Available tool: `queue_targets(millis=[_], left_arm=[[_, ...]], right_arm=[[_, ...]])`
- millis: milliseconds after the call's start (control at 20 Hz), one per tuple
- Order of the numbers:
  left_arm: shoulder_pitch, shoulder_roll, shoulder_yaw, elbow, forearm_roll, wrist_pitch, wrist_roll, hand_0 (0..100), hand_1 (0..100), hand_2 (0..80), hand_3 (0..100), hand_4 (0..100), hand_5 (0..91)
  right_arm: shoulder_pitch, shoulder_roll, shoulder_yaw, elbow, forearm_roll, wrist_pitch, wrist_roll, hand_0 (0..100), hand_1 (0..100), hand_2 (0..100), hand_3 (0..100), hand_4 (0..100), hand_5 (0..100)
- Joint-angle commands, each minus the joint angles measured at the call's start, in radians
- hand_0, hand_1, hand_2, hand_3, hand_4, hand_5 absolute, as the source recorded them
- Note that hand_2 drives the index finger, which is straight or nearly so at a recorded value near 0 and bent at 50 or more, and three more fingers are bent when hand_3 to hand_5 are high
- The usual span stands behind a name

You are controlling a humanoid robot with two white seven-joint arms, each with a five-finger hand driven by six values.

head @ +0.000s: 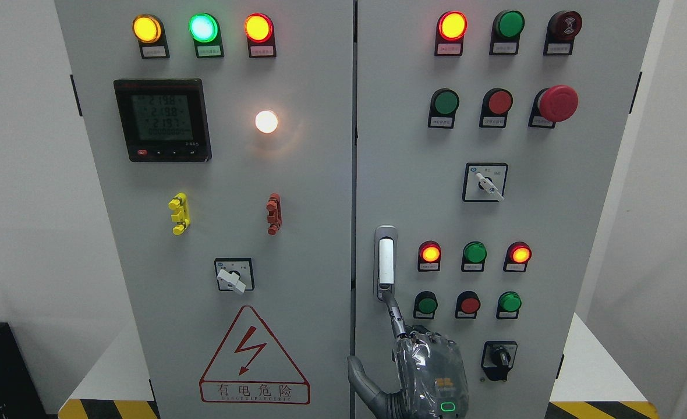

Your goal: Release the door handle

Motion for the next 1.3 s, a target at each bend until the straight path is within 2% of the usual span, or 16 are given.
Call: queue_targets(millis=[0, 50, 100, 200, 250, 400, 600, 700, 1000, 1250], left_arm=[[0.000, 0.000, 0.000, 0.001, 0.000, 0.001, -0.001, 0, 0, 3.2, 17, 13, 0.0], [0.000, 0.000, 0.000, 0.000, 0.000, 0.002, -0.001, 0, 0, 3.2, 17, 13, 0.0], [0.000, 0.000, 0.000, 0.000, 0.000, 0.002, -0.001, 0, 0, 3.2, 17, 13, 0.0], [0.000, 0.000, 0.000, 0.000, 0.000, 0.002, -0.001, 0, 0, 3.2, 17, 13, 0.0], [0.000, 0.000, 0.000, 0.001, 0.000, 0.002, -0.001, 0, 0, 3.3, 17, 13, 0.0], [0.000, 0.000, 0.000, 0.000, 0.000, 0.001, -0.001, 0, 0, 3.2, 17, 13, 0.0], [0.000, 0.000, 0.000, 0.000, 0.000, 0.002, -0.001, 0, 0, 3.2, 17, 13, 0.0], [0.000, 0.000, 0.000, 0.000, 0.000, 0.002, -0.001, 0, 0, 3.2, 17, 13, 0.0], [0.000, 0.000, 0.000, 0.000, 0.000, 0.001, -0.001, 0, 0, 3.0, 17, 13, 0.0], [0.000, 0.000, 0.000, 0.000, 0.000, 0.002, -0.001, 0, 0, 3.1, 17, 13, 0.0]], right_arm=[[0.022, 0.000, 0.002, -0.047, -0.010, -0.004, -0.004, 26, 20, 0, 79, 75, 74], [0.029, 0.000, 0.002, -0.060, -0.010, -0.005, -0.004, 26, 20, 0, 78, 75, 74], [0.040, 0.000, 0.002, -0.073, -0.012, -0.007, -0.006, 28, 21, 8, 77, 75, 73], [0.060, 0.000, 0.002, -0.104, -0.012, -0.008, 0.001, 30, 23, 17, 75, 73, 73], [0.065, 0.000, 0.002, -0.109, -0.012, -0.010, 0.002, 33, 24, 26, 75, 73, 72], [0.060, 0.000, -0.004, -0.109, -0.012, -0.010, 0.004, 37, 30, 40, 75, 71, 72], [0.053, -0.001, -0.007, -0.110, -0.012, -0.010, 0.008, 33, 33, 52, 80, 71, 71], [0.048, -0.001, -0.009, -0.112, -0.012, -0.010, 0.031, 30, 32, 56, 84, 71, 70], [0.031, -0.001, -0.010, -0.112, -0.015, -0.008, 0.034, 25, 30, 63, 90, 73, 70], [0.010, 0.000, -0.010, -0.110, -0.013, 0.002, 0.047, 20, 28, 67, 91, 73, 70]])
